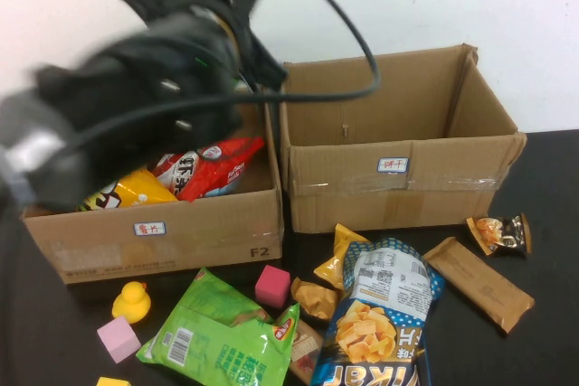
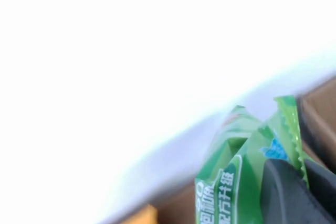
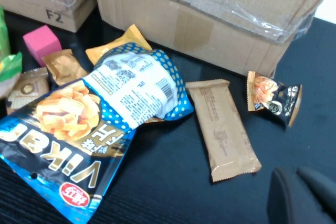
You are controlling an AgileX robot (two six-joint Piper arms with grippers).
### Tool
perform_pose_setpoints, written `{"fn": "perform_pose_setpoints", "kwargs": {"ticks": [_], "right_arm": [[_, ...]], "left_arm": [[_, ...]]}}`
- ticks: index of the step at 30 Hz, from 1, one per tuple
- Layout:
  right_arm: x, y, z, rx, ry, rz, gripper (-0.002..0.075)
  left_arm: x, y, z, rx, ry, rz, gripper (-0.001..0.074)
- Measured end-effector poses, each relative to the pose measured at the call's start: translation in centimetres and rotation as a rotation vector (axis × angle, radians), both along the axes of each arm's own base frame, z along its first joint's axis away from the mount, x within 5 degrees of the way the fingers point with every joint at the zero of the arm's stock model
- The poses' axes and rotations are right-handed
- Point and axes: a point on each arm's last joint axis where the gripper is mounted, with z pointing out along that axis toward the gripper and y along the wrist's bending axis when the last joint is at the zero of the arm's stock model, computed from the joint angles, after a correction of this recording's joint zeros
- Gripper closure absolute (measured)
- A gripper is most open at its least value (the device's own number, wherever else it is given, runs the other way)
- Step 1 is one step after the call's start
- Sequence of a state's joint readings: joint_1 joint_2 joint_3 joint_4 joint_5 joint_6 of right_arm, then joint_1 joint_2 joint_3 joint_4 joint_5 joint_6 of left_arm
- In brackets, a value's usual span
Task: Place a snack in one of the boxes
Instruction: Place the potato chip in the potato chip box, then pick up the biscuit
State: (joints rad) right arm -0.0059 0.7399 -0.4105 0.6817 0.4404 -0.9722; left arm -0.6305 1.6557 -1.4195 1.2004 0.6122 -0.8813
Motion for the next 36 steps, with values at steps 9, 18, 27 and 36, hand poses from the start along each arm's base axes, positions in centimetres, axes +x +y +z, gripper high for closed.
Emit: {"fn": "perform_pose_setpoints", "kwargs": {"ticks": [9,18,27,36], "right_arm": [[0.0,0.0,0.0,0.009,0.0,-0.002,0.0727],[-0.1,0.2,-0.1,0.02,0.019,0.012,0.0727],[-0.4,0.8,0.0,0.063,0.033,0.074,0.0727],[2.1,1.5,-1.5,0.086,0.064,0.167,0.0727]], "left_arm": [[4.4,-0.5,-9.4,0.035,0.18,0.127,0.0705],[3.8,-0.8,-6.8,-0.054,0.126,0.04,0.0321],[-1.0,1.5,2.7,-0.339,-0.005,-0.014,0.0384],[-7.3,4.9,8.1,-0.393,-0.024,-0.094,0.0714]]}}
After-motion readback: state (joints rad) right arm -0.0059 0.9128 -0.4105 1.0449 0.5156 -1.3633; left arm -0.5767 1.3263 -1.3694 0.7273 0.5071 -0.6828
